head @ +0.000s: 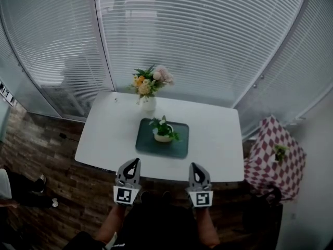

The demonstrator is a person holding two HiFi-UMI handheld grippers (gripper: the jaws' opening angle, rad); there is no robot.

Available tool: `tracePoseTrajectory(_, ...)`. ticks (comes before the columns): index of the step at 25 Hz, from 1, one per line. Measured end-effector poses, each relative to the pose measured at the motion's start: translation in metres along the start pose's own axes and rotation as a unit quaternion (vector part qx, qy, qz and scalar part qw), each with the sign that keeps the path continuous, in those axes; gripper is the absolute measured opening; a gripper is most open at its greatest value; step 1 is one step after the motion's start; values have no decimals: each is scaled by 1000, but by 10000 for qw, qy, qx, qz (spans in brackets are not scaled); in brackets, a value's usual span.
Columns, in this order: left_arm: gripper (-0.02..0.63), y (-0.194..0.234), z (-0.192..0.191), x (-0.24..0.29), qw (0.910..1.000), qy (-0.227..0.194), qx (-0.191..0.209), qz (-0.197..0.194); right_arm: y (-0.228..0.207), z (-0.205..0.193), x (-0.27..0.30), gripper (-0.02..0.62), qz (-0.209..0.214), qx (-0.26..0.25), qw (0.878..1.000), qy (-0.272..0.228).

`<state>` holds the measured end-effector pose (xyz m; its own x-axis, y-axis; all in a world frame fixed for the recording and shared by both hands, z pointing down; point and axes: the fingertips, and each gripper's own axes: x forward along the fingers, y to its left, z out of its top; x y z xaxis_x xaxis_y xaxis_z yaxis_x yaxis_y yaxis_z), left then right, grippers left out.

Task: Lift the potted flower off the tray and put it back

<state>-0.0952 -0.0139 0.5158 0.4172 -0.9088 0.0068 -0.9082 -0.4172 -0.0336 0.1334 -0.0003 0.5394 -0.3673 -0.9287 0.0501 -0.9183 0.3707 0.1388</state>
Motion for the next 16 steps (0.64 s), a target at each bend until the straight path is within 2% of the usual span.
tracePoseTrajectory(4, 5, 2, 0, 0, 10000, 27, -57, 4, 4, -2, 0, 3, 42, -43, 9998, 166)
tracePoseTrajectory(12, 5, 6, -4, 0, 9999, 42, -117, 55, 2, 3, 3, 3, 18, -78, 10000, 18)
tracePoseTrajectory(16, 5, 10, -5, 0, 9998, 21, -177, 79, 1, -3, 2, 3, 14, -87, 9998, 173)
